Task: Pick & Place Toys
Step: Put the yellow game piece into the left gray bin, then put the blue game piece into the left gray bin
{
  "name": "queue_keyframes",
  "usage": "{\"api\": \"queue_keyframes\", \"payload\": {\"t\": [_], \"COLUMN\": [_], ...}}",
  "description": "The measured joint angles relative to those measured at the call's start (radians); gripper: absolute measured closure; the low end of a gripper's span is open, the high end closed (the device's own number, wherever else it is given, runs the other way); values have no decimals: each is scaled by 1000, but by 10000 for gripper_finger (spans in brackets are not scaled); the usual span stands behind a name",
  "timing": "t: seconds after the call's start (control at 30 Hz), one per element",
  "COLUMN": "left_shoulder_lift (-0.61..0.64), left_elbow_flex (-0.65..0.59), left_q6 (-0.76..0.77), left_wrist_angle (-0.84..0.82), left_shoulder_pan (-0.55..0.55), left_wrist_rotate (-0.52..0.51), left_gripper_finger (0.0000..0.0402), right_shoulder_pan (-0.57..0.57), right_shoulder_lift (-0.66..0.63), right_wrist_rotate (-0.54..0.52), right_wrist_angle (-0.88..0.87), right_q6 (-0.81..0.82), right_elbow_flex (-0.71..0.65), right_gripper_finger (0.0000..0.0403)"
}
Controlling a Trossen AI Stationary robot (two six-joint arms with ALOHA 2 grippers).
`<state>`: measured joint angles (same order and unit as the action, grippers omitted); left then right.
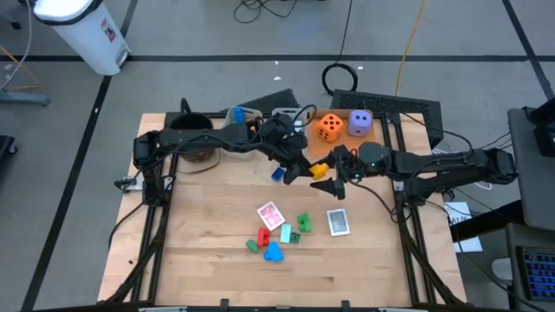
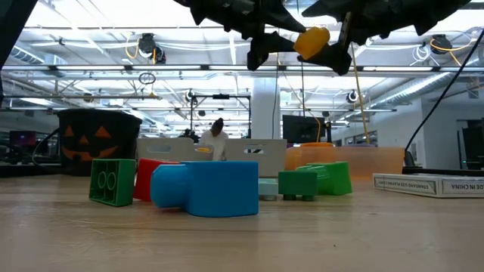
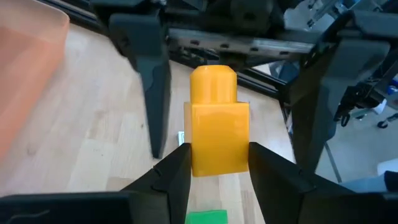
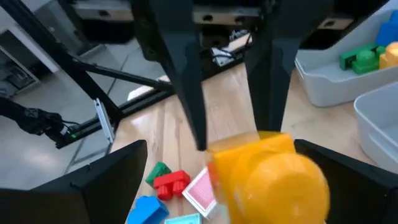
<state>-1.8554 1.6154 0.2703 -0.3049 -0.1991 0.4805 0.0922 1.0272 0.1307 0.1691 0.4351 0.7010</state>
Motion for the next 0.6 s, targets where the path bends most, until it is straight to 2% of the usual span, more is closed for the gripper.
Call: {"api": "queue_keyframes", "payload": {"t": [0.17, 0.23, 0.47, 0.6], "left_shoulder_lift": [34, 51, 66, 67], "left_elbow_flex": [0, 0, 0, 0], "left_q6": [-3, -3, 4, -2], "left_wrist_angle": [38, 59, 136, 134], "left_shoulder_pan": [-15, -21, -31, -37], "left_wrist_rotate": [-5, -9, -10, -17], "left_gripper_finger": [248, 248, 268, 297], "right_shoulder_pan": [25, 36, 47, 49], "right_shoulder_lift": [-67, -93, -143, -139], "right_wrist_rotate": [-3, -3, -3, -57], "right_wrist_angle": [-84, -59, 315, 348], "right_q6": [-1, 14, 166, 185], "right_elbow_flex": [-1, -22, -188, -252], "right_gripper_finger": [9, 9, 9, 9]}}
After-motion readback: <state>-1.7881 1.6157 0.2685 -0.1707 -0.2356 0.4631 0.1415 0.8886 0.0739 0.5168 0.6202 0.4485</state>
